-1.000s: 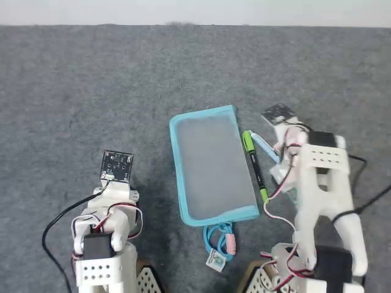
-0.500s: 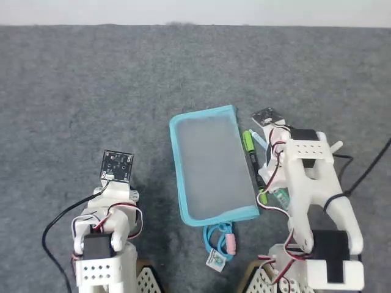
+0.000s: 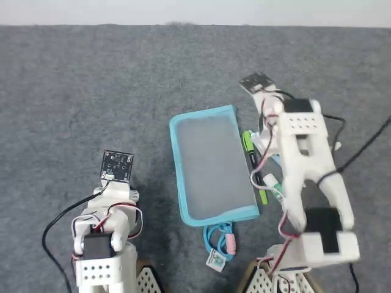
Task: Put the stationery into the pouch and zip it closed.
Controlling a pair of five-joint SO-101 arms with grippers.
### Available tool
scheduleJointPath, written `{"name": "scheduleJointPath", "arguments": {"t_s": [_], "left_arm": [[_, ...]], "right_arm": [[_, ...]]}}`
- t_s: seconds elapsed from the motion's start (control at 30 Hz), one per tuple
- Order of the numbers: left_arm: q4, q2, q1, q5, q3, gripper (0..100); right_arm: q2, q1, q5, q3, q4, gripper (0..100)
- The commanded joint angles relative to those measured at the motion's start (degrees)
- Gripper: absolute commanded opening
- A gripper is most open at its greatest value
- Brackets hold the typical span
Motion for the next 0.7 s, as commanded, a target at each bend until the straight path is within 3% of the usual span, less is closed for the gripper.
{"name": "scheduleJointPath", "arguments": {"t_s": [0.0, 0.1, 0.23, 0.4, 0.67], "left_arm": [[0.26, 0.26, -0.35, -0.7, -0.31, 2], [0.26, 0.26, -0.35, -0.7, -0.31, 2], [0.26, 0.26, -0.35, -0.7, -0.31, 2], [0.26, 0.26, -0.35, -0.7, -0.31, 2], [0.26, 0.26, -0.35, -0.7, -0.31, 2]], "right_arm": [[3.12, 5.67, -1.41, -6.24, 4.26, 15.1], [3.91, 17.01, -7.21, -6.51, 4.44, 15.1], [4.18, 25.19, -16.18, -5.89, 4.53, 15.4], [5.23, 27.12, -27.96, -5.45, 3.91, 15.5], [16.48, 25.71, -28.84, -5.98, -3.47, 15.1]]}}
